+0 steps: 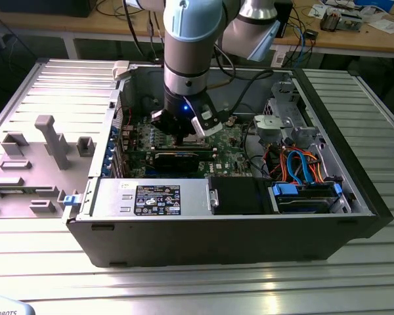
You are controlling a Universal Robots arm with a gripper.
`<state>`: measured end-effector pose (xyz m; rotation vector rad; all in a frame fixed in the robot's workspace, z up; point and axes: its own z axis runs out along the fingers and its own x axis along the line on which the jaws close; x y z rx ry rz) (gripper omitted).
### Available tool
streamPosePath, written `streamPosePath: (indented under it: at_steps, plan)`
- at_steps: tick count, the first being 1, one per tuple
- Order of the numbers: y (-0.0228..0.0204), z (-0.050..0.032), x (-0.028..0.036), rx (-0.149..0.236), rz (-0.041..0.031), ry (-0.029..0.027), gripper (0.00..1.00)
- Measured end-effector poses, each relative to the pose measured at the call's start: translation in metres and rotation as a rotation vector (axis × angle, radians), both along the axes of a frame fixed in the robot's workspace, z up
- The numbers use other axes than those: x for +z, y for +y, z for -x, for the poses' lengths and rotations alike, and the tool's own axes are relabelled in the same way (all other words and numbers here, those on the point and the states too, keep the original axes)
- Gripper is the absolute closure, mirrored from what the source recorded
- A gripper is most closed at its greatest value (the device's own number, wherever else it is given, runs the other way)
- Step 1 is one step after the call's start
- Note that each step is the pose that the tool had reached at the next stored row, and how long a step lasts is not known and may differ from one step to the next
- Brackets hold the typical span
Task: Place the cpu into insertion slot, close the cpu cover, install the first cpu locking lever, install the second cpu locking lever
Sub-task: 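Install the second cpu locking lever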
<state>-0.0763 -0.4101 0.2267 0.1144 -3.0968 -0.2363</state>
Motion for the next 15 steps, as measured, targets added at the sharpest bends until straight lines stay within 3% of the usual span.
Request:
streamPosePath:
  at_steps: [3, 9, 15]
  plan:
    - [-0.0005, 0.0016, -0.0002, 0.016, -0.0033, 0.0023, 0.89]
    - [-0.0068, 0.0027, -0.0014, 0.034, -0.0152, 0.0023, 0.89]
    - [-0.0076, 0.0066, -0.0037, 0.042, -0.0276, 0.0022, 0.89]
